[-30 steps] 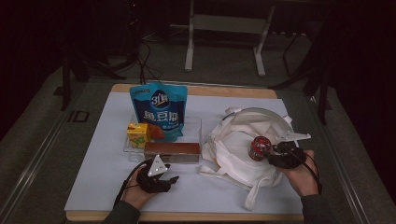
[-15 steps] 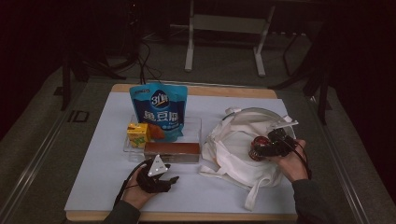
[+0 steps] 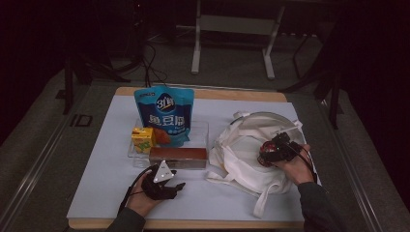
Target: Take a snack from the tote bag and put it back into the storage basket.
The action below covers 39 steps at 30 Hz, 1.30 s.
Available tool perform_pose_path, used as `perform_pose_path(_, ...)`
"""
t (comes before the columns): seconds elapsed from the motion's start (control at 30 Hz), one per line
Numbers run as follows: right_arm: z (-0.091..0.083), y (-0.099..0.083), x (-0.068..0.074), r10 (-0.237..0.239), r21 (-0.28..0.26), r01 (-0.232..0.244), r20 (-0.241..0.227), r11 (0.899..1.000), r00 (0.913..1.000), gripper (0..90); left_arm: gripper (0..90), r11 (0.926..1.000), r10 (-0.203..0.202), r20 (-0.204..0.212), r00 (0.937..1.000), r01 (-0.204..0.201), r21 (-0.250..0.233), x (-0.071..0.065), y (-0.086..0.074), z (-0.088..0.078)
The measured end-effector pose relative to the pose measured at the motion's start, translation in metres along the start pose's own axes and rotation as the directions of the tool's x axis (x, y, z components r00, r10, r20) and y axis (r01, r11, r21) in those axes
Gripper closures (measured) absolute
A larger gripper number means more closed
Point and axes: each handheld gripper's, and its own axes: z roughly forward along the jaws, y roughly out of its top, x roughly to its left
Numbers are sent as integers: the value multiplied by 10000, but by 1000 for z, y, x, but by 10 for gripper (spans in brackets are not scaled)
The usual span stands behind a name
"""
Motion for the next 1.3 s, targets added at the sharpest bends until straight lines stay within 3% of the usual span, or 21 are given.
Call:
perform_pose_path(0.33,1,1,0,-110,156,111,-13,9998,9999,250,431,10000,8,4,10000,-8,15,0,0,0)
perform_pose_path(0.73,-2,-1,1,-42,-25,42,-70,10000,10000,255,430,10000,7,14,10000,-7,23,0,0,0)
perform_pose_path(1.3,-22,8,8,-231,-367,216,-428,9991,9988,255,431,10000,21,10,10000,-21,31,0,0,0)
